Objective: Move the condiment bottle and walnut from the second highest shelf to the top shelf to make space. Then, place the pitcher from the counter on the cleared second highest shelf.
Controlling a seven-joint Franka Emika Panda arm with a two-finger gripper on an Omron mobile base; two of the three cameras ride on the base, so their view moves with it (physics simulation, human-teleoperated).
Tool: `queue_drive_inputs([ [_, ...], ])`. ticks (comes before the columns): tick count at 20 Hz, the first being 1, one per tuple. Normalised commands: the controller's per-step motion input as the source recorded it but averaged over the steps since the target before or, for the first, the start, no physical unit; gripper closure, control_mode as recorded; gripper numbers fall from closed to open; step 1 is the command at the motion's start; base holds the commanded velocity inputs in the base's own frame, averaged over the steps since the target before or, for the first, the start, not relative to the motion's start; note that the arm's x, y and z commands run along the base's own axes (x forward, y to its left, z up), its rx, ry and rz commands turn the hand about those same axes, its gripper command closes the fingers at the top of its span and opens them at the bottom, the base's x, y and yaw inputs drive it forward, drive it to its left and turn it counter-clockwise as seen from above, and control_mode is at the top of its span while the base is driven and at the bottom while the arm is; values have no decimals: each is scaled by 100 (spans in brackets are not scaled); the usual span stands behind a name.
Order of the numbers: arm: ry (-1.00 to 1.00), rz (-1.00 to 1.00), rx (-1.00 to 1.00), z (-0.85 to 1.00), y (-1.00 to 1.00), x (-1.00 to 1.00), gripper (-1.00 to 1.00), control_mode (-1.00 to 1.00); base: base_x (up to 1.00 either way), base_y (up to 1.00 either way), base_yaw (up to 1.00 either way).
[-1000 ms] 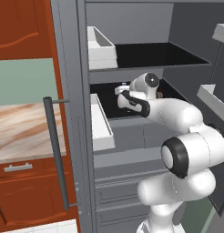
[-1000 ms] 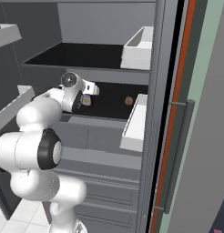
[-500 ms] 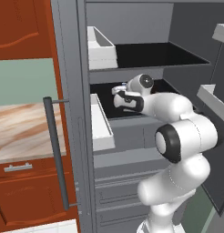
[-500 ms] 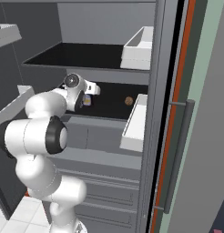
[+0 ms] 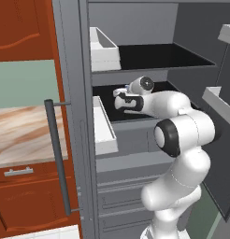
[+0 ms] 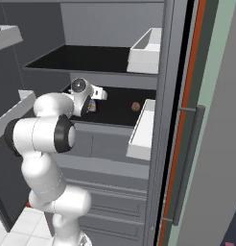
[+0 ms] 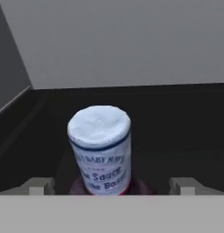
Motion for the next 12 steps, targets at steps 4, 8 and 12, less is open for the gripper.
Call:
queue_drive_inputs([
  [4,0,0,0,-10,0,22,-100,-100,0,0,0],
  [8,0,0,0,-10,0,19,-100,-100,0,0,0],
  [12,0,0,0,-9,0,16,-100,-100,0,0,0],
])
